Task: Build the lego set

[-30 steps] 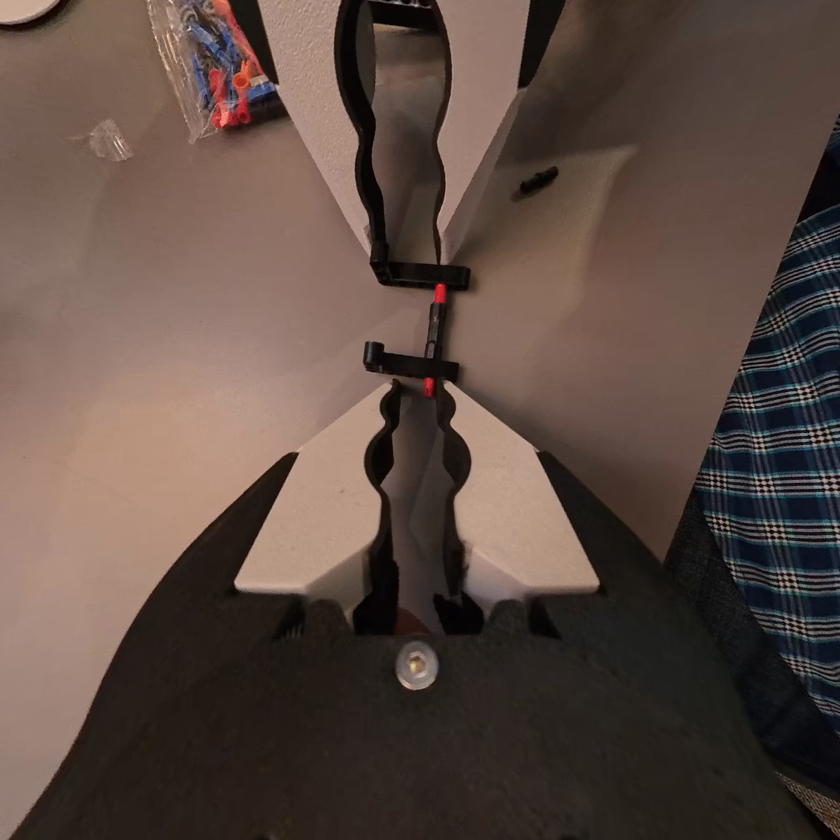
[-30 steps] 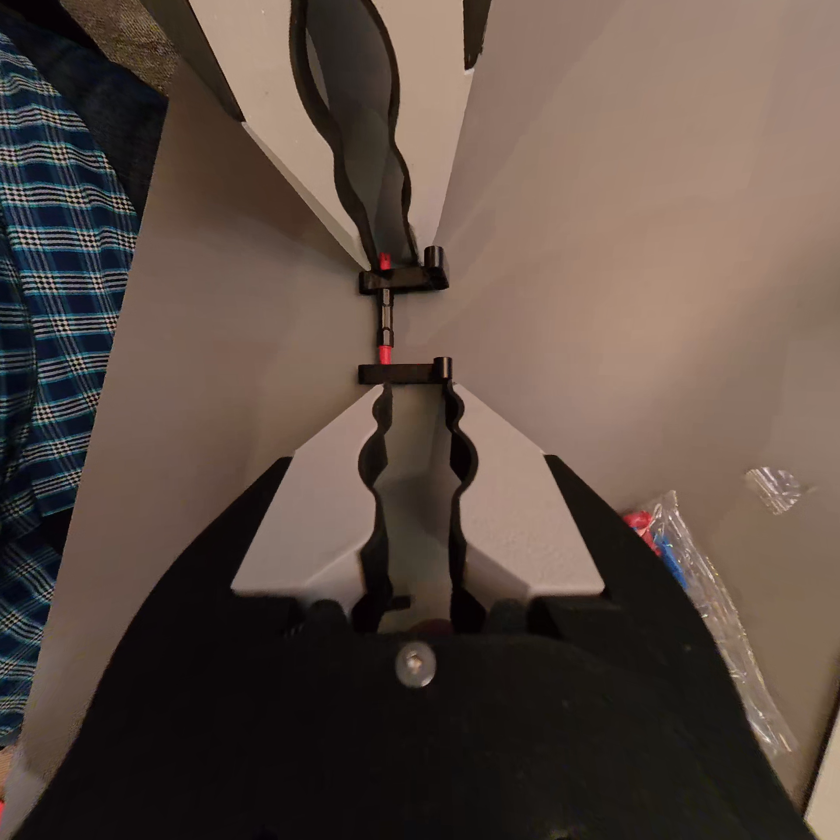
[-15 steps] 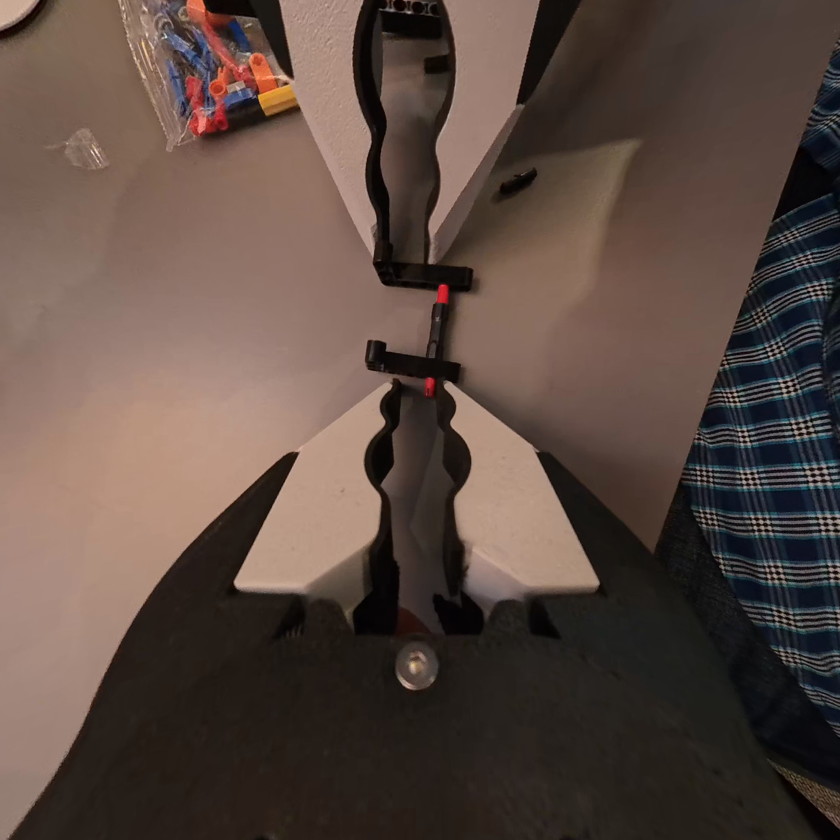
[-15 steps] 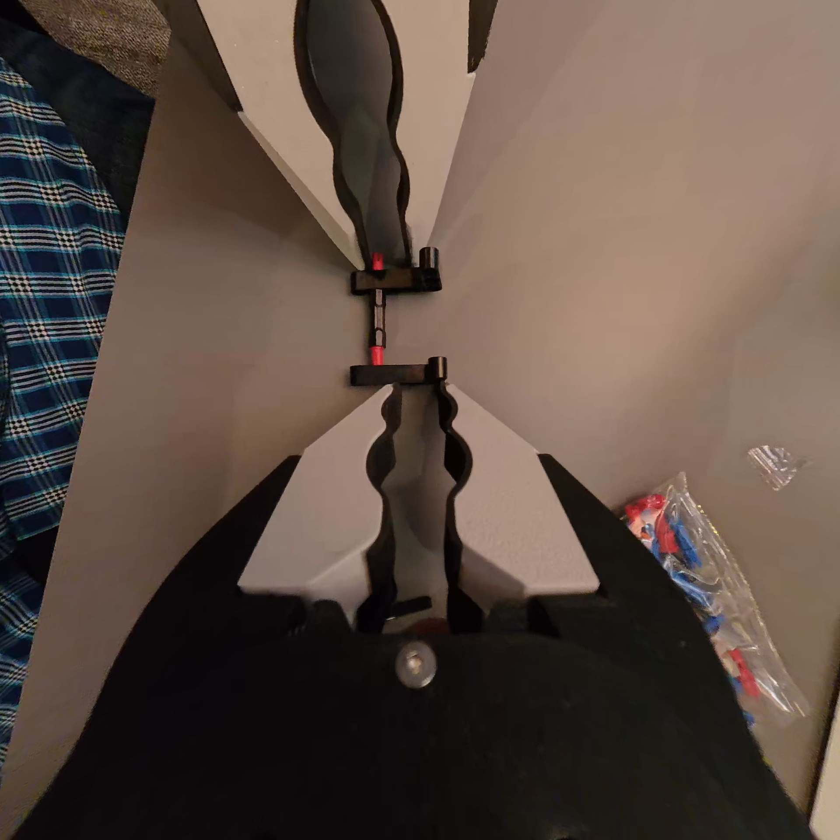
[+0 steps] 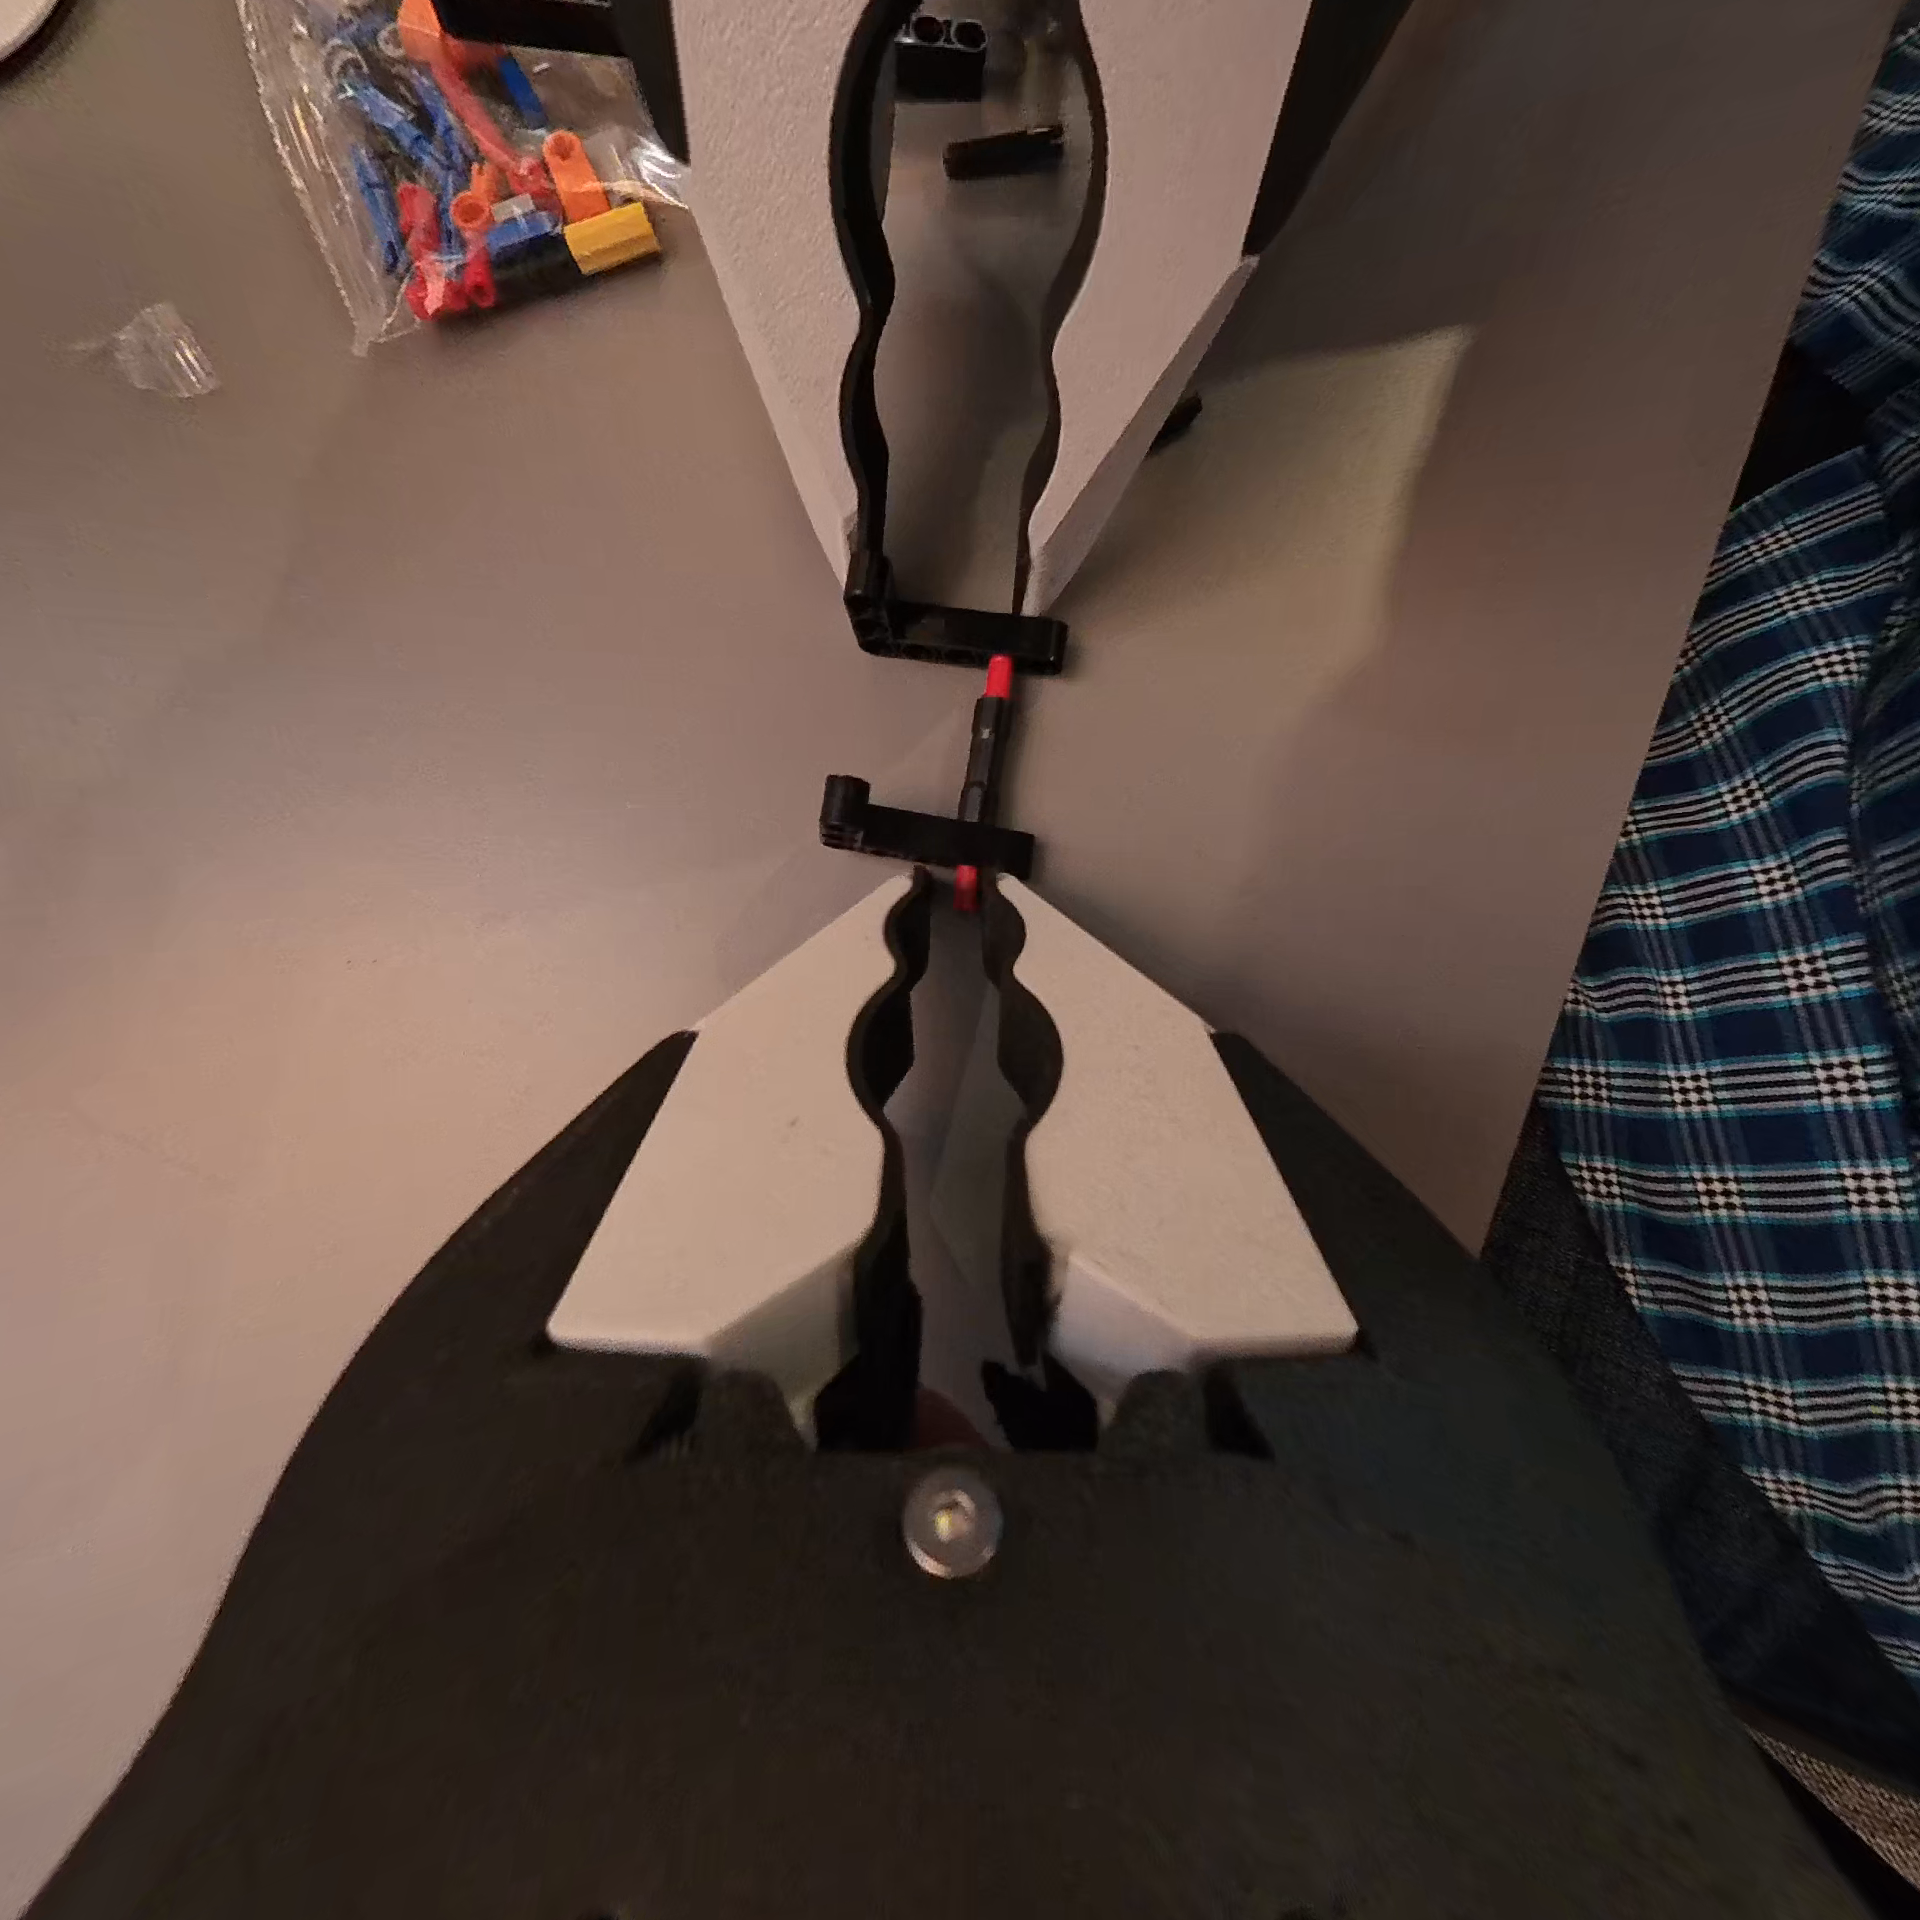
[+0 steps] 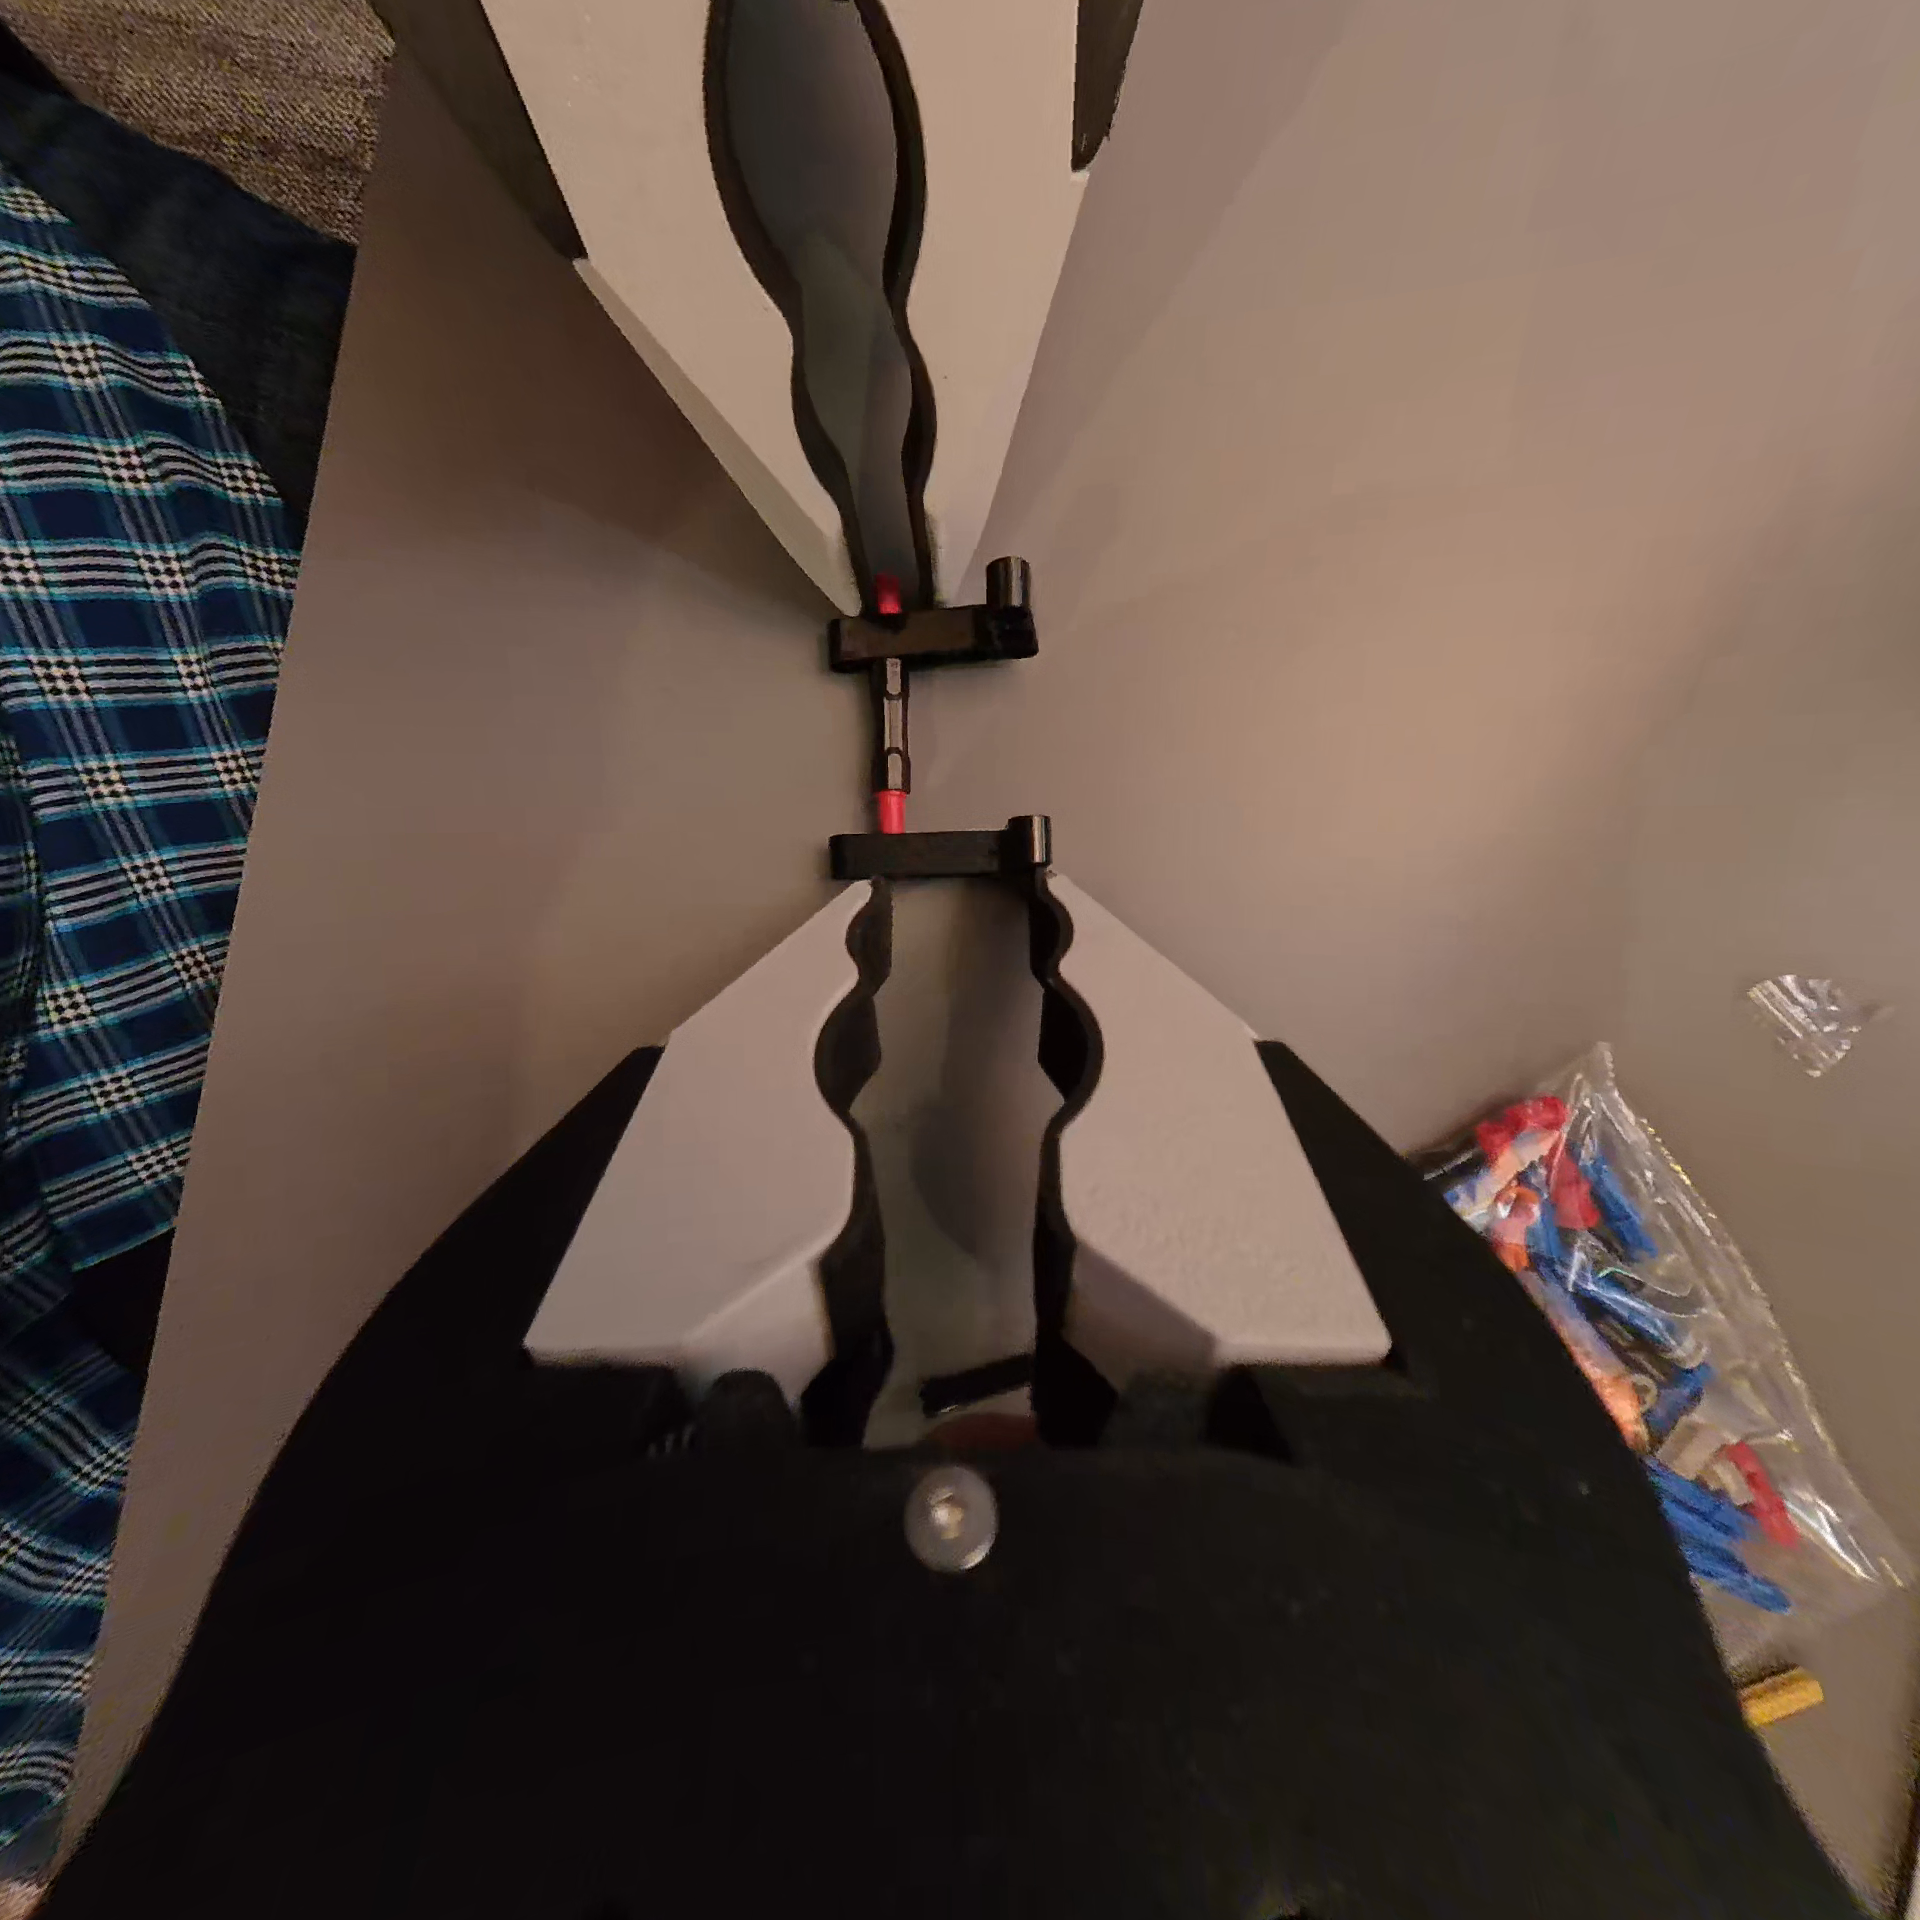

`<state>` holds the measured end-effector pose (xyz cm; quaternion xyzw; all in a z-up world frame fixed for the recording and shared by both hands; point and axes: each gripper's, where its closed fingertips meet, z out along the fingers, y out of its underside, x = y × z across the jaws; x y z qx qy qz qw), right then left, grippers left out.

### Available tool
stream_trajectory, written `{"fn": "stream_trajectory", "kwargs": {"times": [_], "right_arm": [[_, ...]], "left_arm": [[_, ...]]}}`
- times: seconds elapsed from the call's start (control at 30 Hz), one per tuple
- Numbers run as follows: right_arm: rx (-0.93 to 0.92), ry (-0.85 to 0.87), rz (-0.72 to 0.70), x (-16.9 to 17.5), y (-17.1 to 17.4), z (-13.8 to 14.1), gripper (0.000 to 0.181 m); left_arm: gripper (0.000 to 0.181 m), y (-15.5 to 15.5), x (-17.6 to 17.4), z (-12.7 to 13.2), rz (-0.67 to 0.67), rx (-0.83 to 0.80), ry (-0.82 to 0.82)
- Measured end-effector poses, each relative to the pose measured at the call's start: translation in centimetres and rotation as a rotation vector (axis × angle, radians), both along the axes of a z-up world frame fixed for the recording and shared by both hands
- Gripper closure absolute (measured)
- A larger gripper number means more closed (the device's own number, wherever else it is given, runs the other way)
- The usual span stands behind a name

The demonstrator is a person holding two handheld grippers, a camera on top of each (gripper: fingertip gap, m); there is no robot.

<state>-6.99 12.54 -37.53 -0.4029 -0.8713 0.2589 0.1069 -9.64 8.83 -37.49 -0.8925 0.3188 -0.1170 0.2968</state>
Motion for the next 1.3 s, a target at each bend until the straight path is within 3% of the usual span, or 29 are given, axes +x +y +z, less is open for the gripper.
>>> {"fn": "stream_trajectory", "kwargs": {"times": [0.4, 0.43, 0.83, 0.97, 1.3], "right_arm": [[0.006, 0.006, -0.023, 0.1, -0.2, 0.0, 0.159], [-0.012, -0.003, -0.004, 0.3, -0.6, 0.0, 0.181], [-0.012, 0.005, 0.004, 0.2, -0.4, 0.0, 0.181], [0.034, 0.005, -0.019, -0.1, 0.6, 0.1, 0.164], [0.004, 0.014, 0.039, 0.0, 0.2, 0.1, 0.171]], "left_arm": [[0.18, -0.1, 0.2, 0.0, -0.002, -0.01, -0.021], [0.18, 0.1, 0.2, 0.0, 0.004, -0.003, -0.015], [0.18, 0.2, 0.2, 0.0, -0.038, 0.006, 0.013], [0.18, 0.4, 0.4, 0.0, -0.043, 0.02, 0.017], [0.18, 0.5, 0.3, 0.0, -0.057, 0.005, 0.013]]}}
